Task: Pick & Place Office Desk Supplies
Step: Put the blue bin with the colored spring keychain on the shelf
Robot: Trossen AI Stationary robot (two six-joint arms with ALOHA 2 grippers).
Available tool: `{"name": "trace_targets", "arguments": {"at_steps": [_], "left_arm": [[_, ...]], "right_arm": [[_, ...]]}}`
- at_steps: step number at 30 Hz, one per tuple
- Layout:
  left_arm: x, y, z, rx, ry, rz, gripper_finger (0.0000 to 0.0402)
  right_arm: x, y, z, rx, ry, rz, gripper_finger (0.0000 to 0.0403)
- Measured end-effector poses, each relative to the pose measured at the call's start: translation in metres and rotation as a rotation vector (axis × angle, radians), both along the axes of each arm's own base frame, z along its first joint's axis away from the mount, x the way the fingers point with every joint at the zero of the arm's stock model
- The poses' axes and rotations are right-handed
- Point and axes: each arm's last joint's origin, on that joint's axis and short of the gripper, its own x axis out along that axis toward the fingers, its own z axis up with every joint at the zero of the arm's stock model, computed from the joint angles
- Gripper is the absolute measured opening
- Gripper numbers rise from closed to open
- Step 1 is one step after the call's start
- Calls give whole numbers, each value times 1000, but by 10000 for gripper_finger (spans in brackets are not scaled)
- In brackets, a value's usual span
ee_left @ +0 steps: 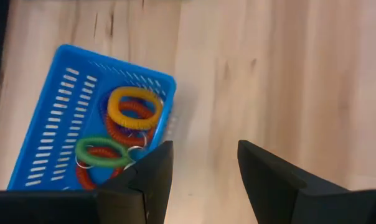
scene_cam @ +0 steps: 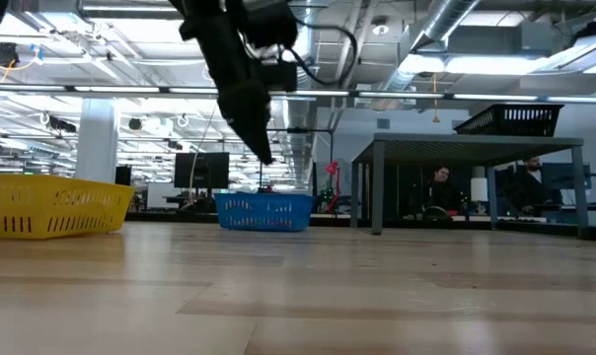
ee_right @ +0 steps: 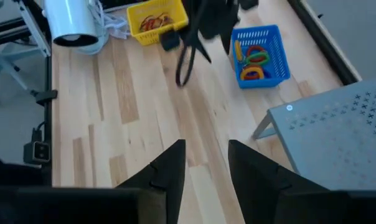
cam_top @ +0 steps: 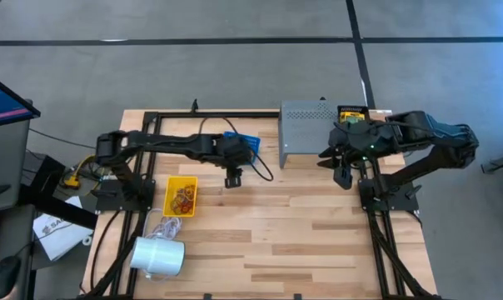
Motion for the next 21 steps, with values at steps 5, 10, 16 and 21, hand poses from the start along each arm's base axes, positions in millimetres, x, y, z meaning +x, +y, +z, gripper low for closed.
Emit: {"name": "trace_targets", "arguments": {"at_steps": [5,10,16,21], "left_arm": [[8,5,-21,121,90,15,172],[11,10,-30,168,127,-3,172],[14,14,-35,128,106,-30,172],[14,21,-37,89,102,-28,172]], "right_arm": [[1,5,2,3,-28,11,118],[2,10,4,3,-56,31,118],[2,11,4,9,-62,30,118],[3,11,4,10,-65,31,118]]}}
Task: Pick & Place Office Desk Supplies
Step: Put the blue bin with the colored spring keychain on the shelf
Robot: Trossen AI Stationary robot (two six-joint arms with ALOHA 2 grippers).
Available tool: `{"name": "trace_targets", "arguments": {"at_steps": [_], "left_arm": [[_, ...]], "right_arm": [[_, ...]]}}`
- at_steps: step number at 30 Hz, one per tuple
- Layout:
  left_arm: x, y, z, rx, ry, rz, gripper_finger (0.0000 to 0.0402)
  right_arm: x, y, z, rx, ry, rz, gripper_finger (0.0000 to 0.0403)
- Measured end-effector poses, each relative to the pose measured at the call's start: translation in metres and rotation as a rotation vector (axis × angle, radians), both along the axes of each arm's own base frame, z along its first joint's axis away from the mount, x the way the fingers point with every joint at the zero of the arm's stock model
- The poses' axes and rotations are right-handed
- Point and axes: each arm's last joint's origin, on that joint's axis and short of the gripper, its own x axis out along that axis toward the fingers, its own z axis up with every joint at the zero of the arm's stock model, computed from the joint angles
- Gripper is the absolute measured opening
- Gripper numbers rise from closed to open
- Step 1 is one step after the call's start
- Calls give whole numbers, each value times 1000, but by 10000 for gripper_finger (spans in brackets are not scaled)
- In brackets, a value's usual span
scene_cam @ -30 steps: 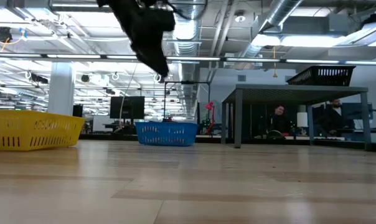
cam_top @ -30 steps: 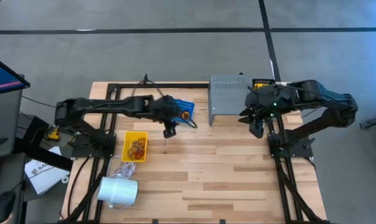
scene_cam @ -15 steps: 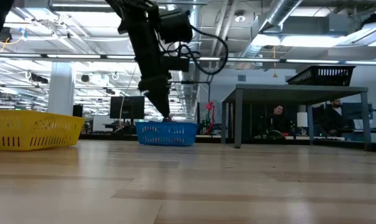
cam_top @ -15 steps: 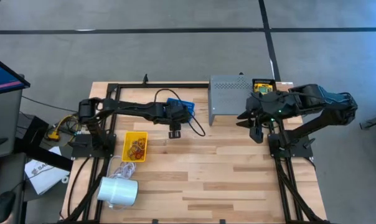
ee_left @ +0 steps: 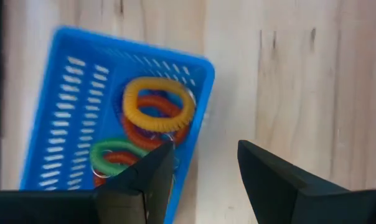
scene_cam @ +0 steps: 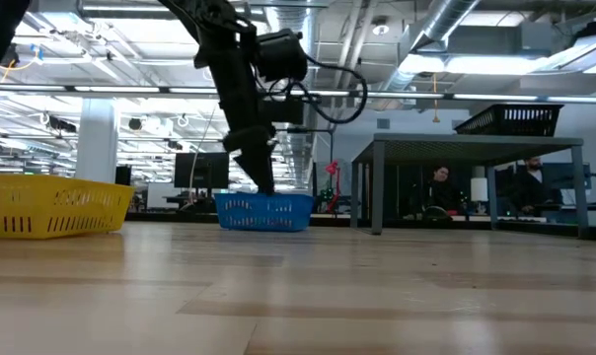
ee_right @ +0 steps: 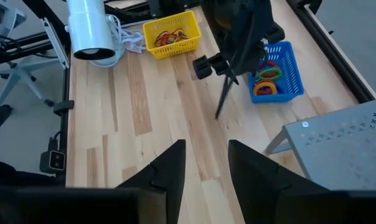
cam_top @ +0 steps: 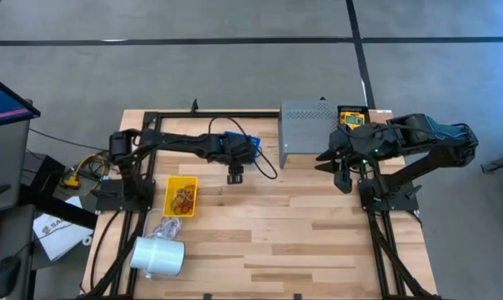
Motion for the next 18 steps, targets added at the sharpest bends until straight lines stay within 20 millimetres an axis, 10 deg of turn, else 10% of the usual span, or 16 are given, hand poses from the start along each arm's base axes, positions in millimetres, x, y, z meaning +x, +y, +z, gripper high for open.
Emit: {"name": "trace_targets", "arguments": {"at_steps": [18], "left_arm": [[2,-26,-10,-150,40,-73,117]], "right_arm": [[1,0,1,5,-11,10,118]]}}
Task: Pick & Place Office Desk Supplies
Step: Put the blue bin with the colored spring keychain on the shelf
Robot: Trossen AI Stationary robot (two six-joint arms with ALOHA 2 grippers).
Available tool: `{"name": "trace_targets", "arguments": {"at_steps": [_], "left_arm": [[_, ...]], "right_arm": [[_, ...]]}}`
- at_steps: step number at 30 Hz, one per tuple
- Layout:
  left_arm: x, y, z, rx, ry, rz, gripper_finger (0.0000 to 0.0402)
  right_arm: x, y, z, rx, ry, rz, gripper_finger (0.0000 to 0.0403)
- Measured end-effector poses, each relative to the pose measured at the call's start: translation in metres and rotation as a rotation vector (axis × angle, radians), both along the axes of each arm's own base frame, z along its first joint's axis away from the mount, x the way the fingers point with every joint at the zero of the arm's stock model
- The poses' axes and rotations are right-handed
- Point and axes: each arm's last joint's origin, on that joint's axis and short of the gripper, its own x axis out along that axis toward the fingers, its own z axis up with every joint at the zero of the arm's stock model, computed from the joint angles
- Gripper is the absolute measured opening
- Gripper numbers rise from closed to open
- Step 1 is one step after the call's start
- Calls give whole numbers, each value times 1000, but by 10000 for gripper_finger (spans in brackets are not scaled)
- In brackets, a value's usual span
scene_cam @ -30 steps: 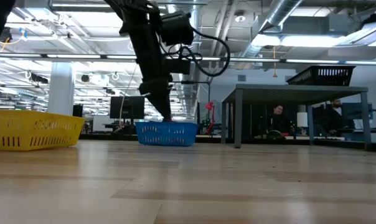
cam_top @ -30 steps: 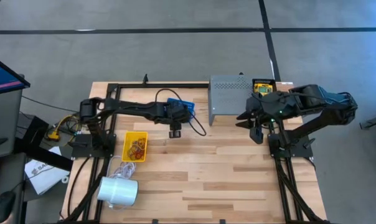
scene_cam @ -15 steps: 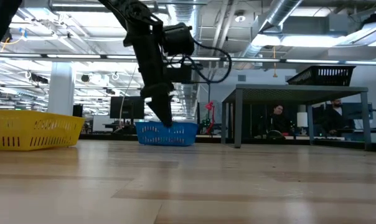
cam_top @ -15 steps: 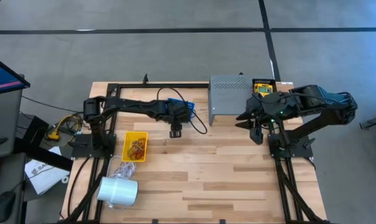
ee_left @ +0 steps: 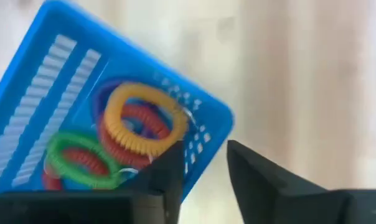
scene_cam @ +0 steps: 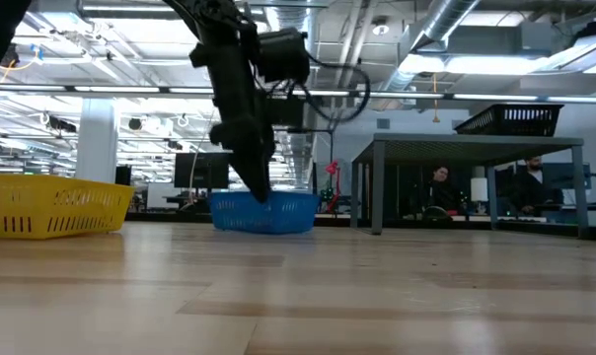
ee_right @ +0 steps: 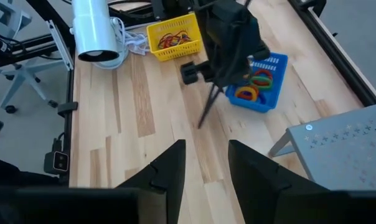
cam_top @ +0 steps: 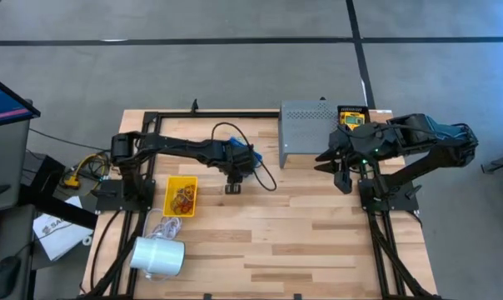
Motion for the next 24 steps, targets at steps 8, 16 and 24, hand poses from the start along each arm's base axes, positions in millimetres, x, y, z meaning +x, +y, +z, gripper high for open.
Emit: {"name": "trace_targets", "arguments": {"at_steps": [8,16,24], "left_arm": [[-1,-45,11,-51,-7,-250,29],[-10,-80,2,5,73,-348,12],[-16,-81,27,70,15,-278,70]], "right_arm": [[11,4,-5,26,34,74,118],[34,10,-18,27,101,134,118],[35,12,-13,49,42,164,118]]}}
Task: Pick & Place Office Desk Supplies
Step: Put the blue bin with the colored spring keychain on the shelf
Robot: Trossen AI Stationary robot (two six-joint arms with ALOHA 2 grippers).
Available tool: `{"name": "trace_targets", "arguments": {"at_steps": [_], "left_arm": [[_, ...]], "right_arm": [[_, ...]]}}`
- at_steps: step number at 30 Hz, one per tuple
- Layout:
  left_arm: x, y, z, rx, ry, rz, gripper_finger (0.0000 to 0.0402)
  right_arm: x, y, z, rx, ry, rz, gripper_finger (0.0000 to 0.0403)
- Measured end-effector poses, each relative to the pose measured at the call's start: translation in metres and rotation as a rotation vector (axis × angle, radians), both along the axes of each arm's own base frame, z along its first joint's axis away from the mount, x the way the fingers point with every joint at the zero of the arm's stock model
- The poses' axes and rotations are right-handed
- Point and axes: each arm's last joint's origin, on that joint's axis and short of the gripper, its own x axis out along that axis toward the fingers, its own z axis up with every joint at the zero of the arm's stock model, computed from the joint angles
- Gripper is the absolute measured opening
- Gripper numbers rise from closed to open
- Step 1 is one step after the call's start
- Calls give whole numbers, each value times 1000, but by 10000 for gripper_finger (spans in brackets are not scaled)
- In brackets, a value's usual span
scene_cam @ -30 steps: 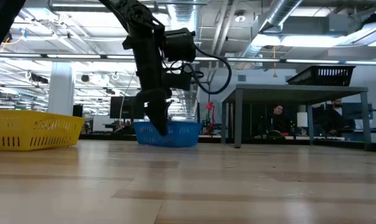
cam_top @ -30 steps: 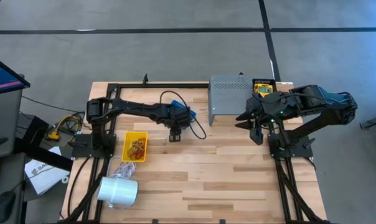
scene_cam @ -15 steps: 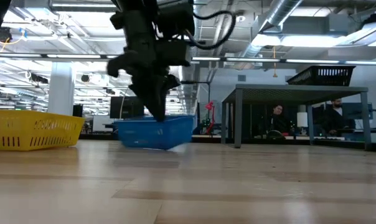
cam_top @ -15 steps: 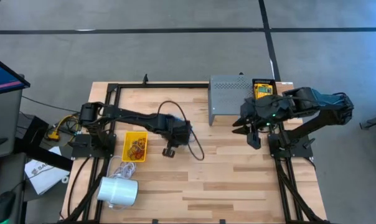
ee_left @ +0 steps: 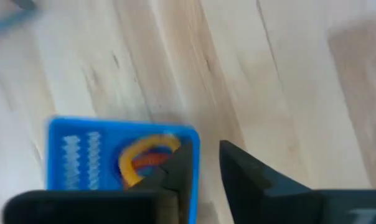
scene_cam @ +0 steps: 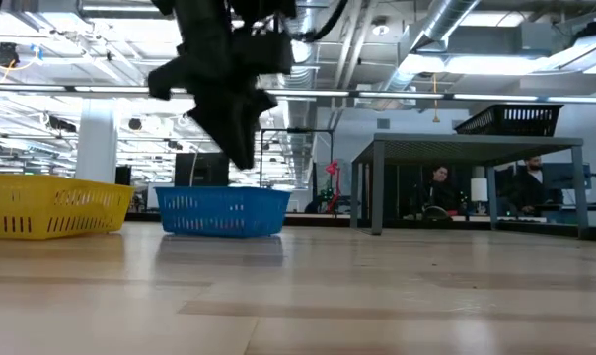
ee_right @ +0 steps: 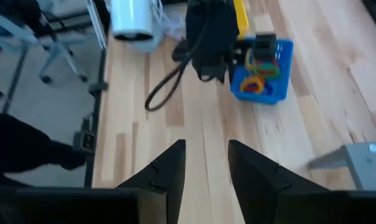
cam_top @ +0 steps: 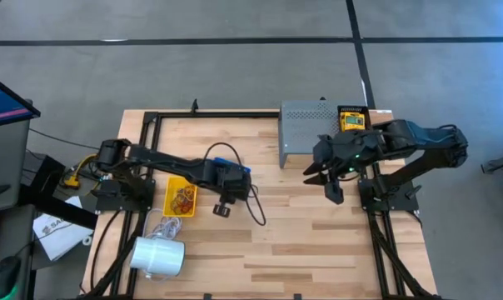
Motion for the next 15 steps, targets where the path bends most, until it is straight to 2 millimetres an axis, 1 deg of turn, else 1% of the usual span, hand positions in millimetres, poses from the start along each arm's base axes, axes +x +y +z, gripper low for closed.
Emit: {"name": "trace_targets", "arguments": {"at_steps": [2,4,9,15], "left_arm": [[0,2,7,-11,-44,26,87],[0,4,8,-10,-51,32,103],[-1,5,6,-9,-32,33,144],[-1,7,6,-8,-29,25,190]], "right_arm": [[-4,-1,5,7,-36,-1,117],[-5,-1,7,11,-56,-1,114],[-10,-2,11,15,-76,-1,108],[-10,-2,10,14,-67,1,107]]}}
